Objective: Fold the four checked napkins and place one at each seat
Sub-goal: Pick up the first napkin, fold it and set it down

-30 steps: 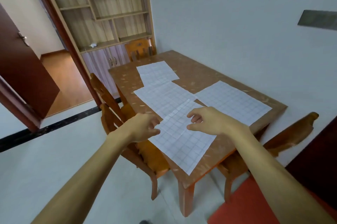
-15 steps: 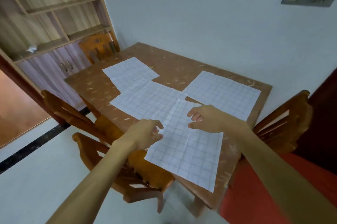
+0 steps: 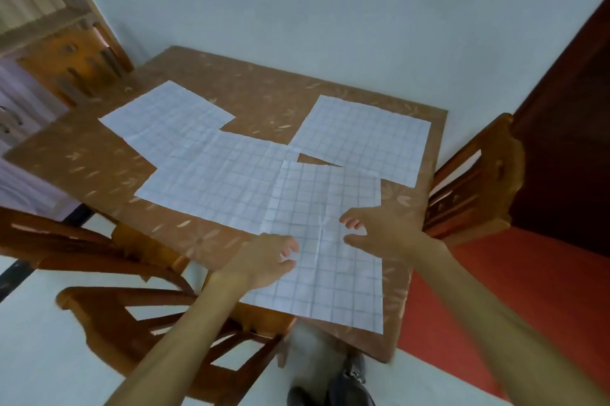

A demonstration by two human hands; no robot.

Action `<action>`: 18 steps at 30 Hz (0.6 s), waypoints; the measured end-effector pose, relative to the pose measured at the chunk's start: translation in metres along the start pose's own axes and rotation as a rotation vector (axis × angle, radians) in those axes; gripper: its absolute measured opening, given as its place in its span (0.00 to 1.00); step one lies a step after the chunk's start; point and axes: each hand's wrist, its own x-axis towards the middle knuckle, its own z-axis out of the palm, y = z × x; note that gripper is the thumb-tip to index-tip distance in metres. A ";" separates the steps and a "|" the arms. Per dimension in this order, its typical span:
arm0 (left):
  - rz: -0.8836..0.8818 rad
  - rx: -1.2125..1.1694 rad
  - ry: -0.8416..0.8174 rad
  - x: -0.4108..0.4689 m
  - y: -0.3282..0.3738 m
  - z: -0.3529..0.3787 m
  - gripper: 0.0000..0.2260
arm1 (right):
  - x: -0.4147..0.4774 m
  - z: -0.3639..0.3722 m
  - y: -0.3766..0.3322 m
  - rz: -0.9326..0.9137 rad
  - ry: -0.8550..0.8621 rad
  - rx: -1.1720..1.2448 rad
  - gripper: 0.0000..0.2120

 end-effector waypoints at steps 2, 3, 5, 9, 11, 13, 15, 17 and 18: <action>0.018 0.001 0.000 0.008 0.002 0.012 0.12 | 0.004 0.014 0.008 0.009 -0.006 0.014 0.19; 0.031 0.010 -0.004 0.011 0.004 0.019 0.12 | 0.006 0.022 0.011 0.009 -0.013 0.011 0.20; 0.057 0.053 -0.019 0.017 0.004 0.035 0.13 | 0.010 0.043 0.018 0.010 -0.033 0.007 0.20; 0.081 0.155 -0.051 0.028 -0.006 0.070 0.16 | 0.011 0.092 0.034 0.043 -0.094 0.009 0.22; 0.077 0.180 -0.074 0.030 -0.014 0.089 0.19 | 0.007 0.117 0.043 0.061 -0.131 0.015 0.23; 0.086 0.219 -0.089 0.032 -0.023 0.106 0.22 | 0.001 0.142 0.052 0.077 -0.135 0.017 0.24; 0.102 0.263 -0.089 0.034 -0.031 0.123 0.26 | -0.006 0.163 0.060 0.103 -0.120 0.003 0.25; 0.123 0.318 -0.078 0.036 -0.039 0.139 0.31 | -0.011 0.179 0.062 0.132 -0.141 -0.014 0.27; 0.131 0.344 -0.073 0.036 -0.043 0.147 0.32 | -0.013 0.185 0.062 0.144 -0.155 -0.017 0.28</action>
